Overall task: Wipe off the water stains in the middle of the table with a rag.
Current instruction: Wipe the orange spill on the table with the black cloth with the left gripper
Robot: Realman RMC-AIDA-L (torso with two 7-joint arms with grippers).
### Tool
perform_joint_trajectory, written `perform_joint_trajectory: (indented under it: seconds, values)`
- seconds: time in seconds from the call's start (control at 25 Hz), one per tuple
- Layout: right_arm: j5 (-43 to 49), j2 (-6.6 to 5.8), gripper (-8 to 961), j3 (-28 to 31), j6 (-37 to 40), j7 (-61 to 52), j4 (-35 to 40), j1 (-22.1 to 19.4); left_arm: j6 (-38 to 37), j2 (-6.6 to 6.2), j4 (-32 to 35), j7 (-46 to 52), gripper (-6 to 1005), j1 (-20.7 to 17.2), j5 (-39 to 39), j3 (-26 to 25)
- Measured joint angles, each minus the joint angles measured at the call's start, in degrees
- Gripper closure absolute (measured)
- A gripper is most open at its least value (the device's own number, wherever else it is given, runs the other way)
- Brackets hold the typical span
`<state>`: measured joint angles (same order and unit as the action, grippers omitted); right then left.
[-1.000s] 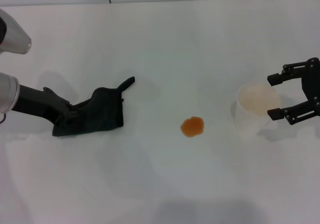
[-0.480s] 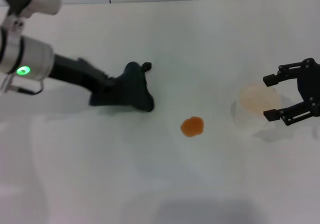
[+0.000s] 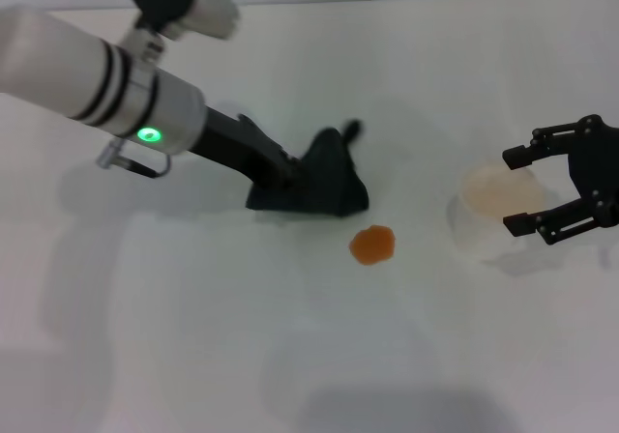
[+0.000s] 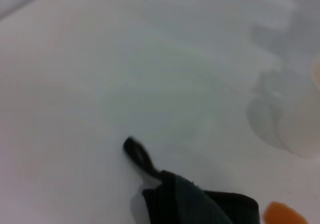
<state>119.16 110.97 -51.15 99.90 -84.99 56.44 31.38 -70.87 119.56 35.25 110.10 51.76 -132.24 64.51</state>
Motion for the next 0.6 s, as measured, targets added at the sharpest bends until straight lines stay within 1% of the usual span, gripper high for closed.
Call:
perform_joint_trajectory:
  seconds: [0.2,0.36,0.4,0.44,0.48,0.6]
  values:
    - [0.4,-0.15,114,0.0,0.4,-0.2,0.1,0.1,1.8,0.06,-0.2,1.0,940,0.4,5.7,11.1]
    - [0.5,-0.14,114,0.0,0.3,-0.3,0.1,0.1,1.2,0.06,0.2,0.8,940,0.6,9.1,17.2]
    - [0.5,-0.12,114,0.0,0.2,-0.3,0.1,0.1,1.2,0.06,0.2,0.8,940,0.6,9.1,17.2]
    - [0.5,-0.12,114,0.0,0.2,-0.3,0.1,0.1,0.9,0.06,0.5,0.7,940,0.6,9.9,19.0]
    - [0.5,-0.08,114,0.0,0.2,-0.4,0.1,0.3,0.0,0.06,1.5,0.7,940,0.5,11.7,22.8]
    - [0.6,-0.03,114,0.0,0.1,-0.6,0.1,0.4,-1.1,0.07,2.2,0.6,940,0.4,12.6,24.6]
